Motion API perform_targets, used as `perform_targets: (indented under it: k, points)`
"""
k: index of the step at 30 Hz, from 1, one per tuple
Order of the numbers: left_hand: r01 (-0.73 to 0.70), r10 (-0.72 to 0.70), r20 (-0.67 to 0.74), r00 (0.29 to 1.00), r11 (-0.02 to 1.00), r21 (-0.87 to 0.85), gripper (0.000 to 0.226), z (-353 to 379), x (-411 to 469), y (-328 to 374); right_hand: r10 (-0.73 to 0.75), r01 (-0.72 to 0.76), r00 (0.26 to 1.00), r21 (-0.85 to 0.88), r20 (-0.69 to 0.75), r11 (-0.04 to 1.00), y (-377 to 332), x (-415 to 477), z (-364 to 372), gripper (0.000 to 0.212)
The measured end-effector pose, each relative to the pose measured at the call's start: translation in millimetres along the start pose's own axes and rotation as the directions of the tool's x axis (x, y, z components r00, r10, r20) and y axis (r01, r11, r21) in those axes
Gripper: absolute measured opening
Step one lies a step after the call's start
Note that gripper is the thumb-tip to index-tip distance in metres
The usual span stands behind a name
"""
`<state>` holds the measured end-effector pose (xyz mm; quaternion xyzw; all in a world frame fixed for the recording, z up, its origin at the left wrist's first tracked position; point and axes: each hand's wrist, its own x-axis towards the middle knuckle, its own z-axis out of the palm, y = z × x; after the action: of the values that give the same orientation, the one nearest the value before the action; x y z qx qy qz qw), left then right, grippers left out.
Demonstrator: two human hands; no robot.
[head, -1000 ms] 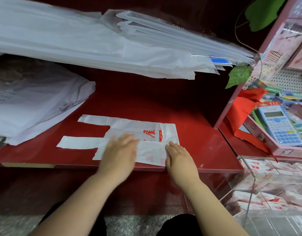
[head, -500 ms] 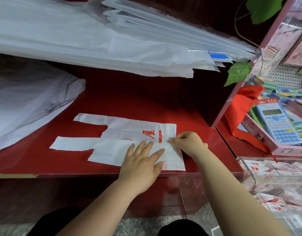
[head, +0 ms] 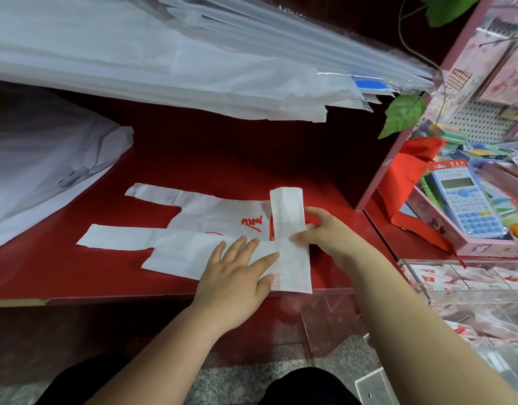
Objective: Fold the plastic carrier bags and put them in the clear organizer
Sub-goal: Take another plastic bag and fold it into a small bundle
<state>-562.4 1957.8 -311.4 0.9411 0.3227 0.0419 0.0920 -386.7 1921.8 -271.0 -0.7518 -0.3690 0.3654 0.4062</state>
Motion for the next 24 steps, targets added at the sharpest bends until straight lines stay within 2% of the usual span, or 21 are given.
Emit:
perform_targets:
  k: [3, 6, 9, 11, 12, 16, 18, 22, 24]
  points:
    - [-0.007, 0.007, -0.001, 1.000, 1.000, -0.017, 0.047, 0, -1, 0, -0.063, 0.059, 0.998, -0.142, -0.017, 0.988, 6, -3, -1, 0.027]
    - [-0.013, 0.013, 0.006, 1.000, 1.000, -0.017, 0.047, 0, -1, 0, -0.168, 0.135, 0.981, -0.288, -0.093, 0.948, 19, -3, 0, 0.031]
    - [-0.015, 0.015, 0.000, 1.000, 1.000, 0.003, 0.049, 1, 0, 0, -0.290, 0.229, 0.952, -0.390, -0.102, 0.892, 27, -7, 4, 0.023]
    - [-0.003, 0.002, -0.054, 0.999, 1.000, -0.010, 0.050, 4, 1, -1, -0.354, 0.270, 0.930, -0.463, -0.103, 0.844, 31, -10, 5, 0.016]
    - [-0.007, 0.003, -0.134, 0.991, 0.999, -0.036, 0.049, 7, 2, -2, -0.393, 0.302, 0.914, -0.485, -0.095, 0.821, 32, -13, 6, 0.017]
    - [-0.101, 0.032, -0.482, 0.875, 0.988, -0.119, 0.038, 20, 1, -6, -0.488, 0.398, 0.867, -0.456, -0.097, 0.797, 38, -16, 7, 0.050]
    - [-0.124, 0.017, -0.568, 0.823, 0.981, -0.150, 0.035, 27, 0, -8, -0.508, 0.420, 0.857, -0.449, -0.092, 0.789, 41, -16, 7, 0.052]
    - [-0.141, 0.017, -0.720, 0.694, 0.984, -0.113, 0.056, 26, -2, -6, -0.477, 0.402, 0.876, -0.435, -0.072, 0.805, 41, -16, 7, 0.052]
    - [-0.167, 0.057, -0.727, 0.684, 0.983, -0.080, 0.057, 25, -4, -4, -0.448, 0.382, 0.892, -0.423, -0.063, 0.822, 42, -17, 7, 0.052]
